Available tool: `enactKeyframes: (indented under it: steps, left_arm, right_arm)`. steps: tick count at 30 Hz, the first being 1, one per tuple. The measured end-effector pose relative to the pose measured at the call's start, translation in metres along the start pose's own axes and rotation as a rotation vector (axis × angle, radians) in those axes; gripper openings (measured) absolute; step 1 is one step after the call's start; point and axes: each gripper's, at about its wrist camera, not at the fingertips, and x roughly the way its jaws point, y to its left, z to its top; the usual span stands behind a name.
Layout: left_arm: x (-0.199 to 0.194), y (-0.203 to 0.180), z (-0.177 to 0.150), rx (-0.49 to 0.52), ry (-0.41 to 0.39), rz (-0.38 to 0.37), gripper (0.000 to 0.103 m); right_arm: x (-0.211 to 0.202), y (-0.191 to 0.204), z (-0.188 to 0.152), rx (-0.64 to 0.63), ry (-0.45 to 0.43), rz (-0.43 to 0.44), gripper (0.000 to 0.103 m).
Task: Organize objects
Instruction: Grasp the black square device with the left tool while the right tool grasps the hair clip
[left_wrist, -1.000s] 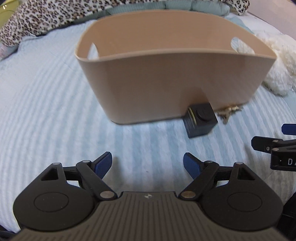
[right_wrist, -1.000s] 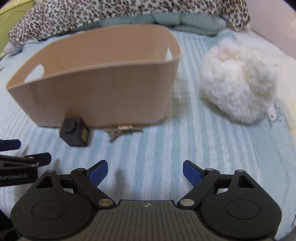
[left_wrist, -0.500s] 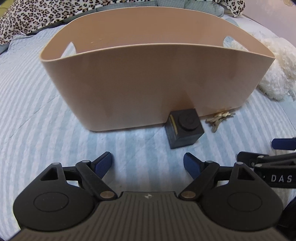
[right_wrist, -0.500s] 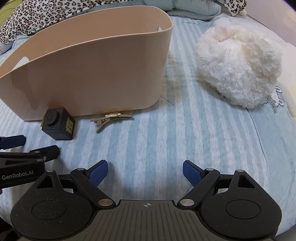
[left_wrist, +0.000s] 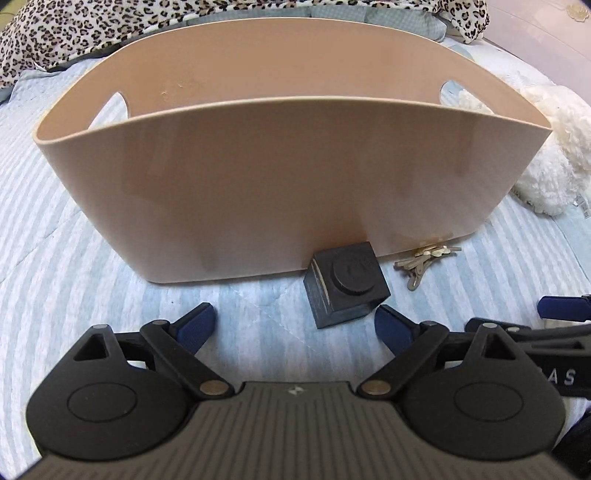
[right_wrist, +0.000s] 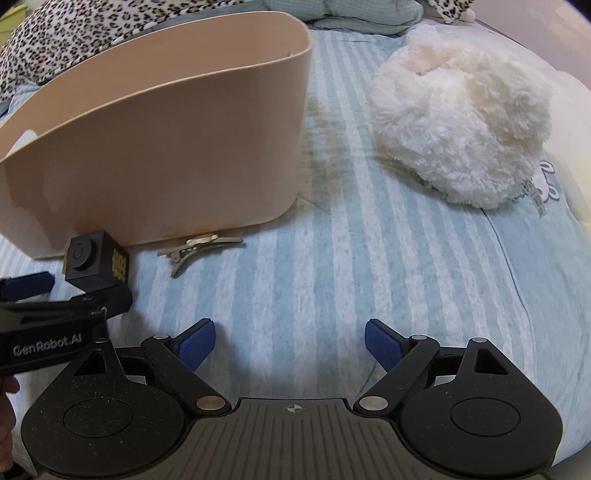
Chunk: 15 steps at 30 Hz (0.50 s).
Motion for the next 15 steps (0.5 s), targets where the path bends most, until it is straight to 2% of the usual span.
enactKeyframes:
  steps: [4,10,13,15]
  left_arm:
    - [0.000,0.002,0.002,-0.018,-0.003,-0.009,0.094]
    - [0.001,0.014,0.006,-0.144,-0.018,-0.008,0.094]
    - [0.000,0.018,0.005,-0.132,-0.038,0.048,0.092]
    - [0.000,0.020,0.002,-0.119,-0.047,0.066,0.086]
  right_arm:
    - [0.001,-0.002,0.002,0.010,-0.004,-0.013,0.090]
    - [0.002,-0.001,0.002,0.006,-0.009,-0.019,0.090]
    - [0.002,-0.002,0.003,0.017,-0.016,-0.014,0.090]
    - [0.003,-0.003,0.004,0.028,-0.023,-0.003,0.090]
